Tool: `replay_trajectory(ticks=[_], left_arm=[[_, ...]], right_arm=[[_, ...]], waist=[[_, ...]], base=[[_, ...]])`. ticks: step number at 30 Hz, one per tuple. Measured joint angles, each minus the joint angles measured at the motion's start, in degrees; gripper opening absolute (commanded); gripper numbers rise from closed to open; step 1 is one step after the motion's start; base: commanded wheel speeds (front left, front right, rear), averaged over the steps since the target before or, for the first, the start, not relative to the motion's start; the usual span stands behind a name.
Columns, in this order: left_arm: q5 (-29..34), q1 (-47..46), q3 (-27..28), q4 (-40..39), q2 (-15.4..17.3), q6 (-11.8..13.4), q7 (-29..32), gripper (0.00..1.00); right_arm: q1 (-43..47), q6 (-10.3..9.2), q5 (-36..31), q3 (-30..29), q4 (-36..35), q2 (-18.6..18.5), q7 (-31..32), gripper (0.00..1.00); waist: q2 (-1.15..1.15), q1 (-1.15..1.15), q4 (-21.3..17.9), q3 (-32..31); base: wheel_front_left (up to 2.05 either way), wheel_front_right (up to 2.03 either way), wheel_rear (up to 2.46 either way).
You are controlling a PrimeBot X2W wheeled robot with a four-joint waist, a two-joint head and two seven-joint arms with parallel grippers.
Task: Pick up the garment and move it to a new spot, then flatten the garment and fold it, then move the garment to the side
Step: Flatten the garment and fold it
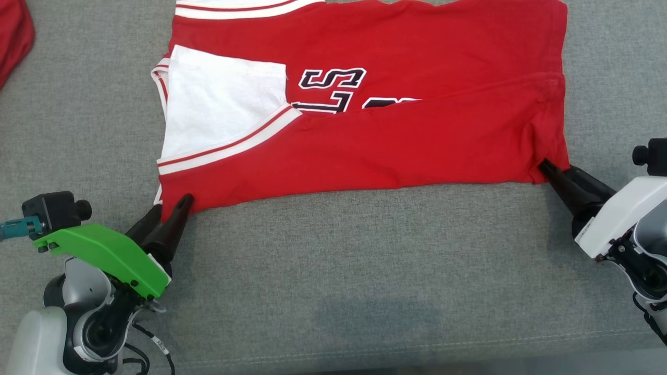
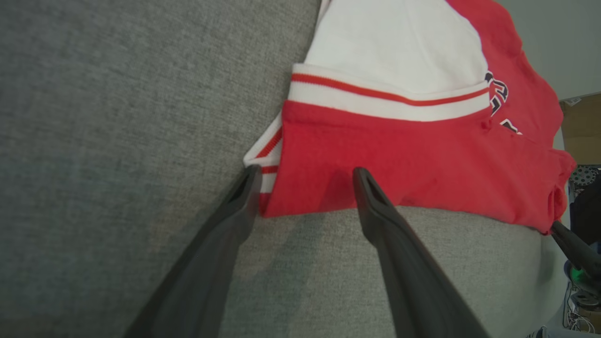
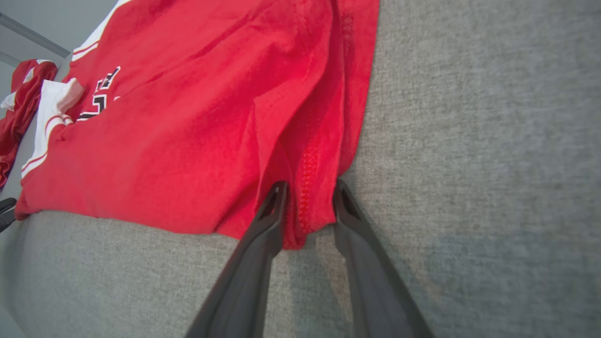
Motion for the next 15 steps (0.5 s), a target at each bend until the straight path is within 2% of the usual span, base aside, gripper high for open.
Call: replay_trajectory(ticks=[2, 3, 4, 9, 10, 11, 12, 13, 15], left_arm=[[-0.07, -0.07, 0.03, 0.21, 0.00, 0.00, 0.00, 1.00], [-0.07, -0.09, 0.04, 0.38, 0.02, 0.00, 0.00, 1.00], [-0.07, -0.11, 0.07, 0.60, 0.04, 0.00, 0.00, 0.97], [-0.07, -0.23, 0.21, 1.99, 0.30, -0.01, 0.00, 0.77], [-0.07, -0.23, 0.21, 1.99, 0.30, -0.01, 0.00, 0.53], [-0.07, -0.27, 0.20, 2.31, 0.37, -0.01, 0.00, 0.23], [-0.07, -0.37, 0.19, 2.65, 0.37, -0.03, 0.00, 0.23], [-0.07, -0.56, 0.19, 3.15, 0.40, -0.19, -0.01, 0.00], [-0.07, -1.01, 0.12, 3.74, 0.46, -0.46, 0.00, 0.00]], right_arm=[[0.00, 0.01, 0.09, 0.11, 0.32, 0.00, 0.01, 0.30], [0.00, 0.04, 0.23, 0.20, 0.43, 0.00, 0.01, 0.29], [0.00, 0.05, 0.34, 0.26, 0.48, 0.01, 0.01, 0.24], [0.00, 0.16, 0.43, 0.52, 0.78, 0.18, 0.02, 0.17], [0.00, 0.16, 0.43, 0.52, 0.78, 0.18, 0.02, 0.15], [-0.01, 0.35, 0.44, 0.65, 0.87, 0.24, 0.02, 0.10], [-0.01, 0.54, 0.44, 0.68, 0.98, 0.26, 0.03, 0.10], [-0.01, 0.54, 0.47, 0.75, 1.01, 0.34, 0.08, 0.08], [-0.04, 0.55, 0.66, 0.85, 1.04, 0.45, 0.29, 0.00]], waist=[[0.00, 0.00, -0.06, 0.00], [0.00, 0.00, -0.10, -0.01], [0.00, 0.00, -0.14, -0.03], [0.00, 0.00, -0.37, -0.11], [0.00, 0.00, -0.37, -0.11], [0.00, 0.00, -0.47, -0.14], [0.00, 0.00, -0.50, -0.17], [0.00, 0.00, -0.53, -0.21], [0.00, 0.00, -0.59, -0.25]], base=[[0.00, 0.00, 0.00], [0.00, 0.00, 0.00], [0.00, 0.00, 0.00], [0.00, 0.00, 0.00], [0.00, 0.00, 0.00], [0.00, 0.00, 0.00], [0.00, 0.00, 0.00], [0.00, 0.00, 0.00], [0.00, 0.00, 0.00]])
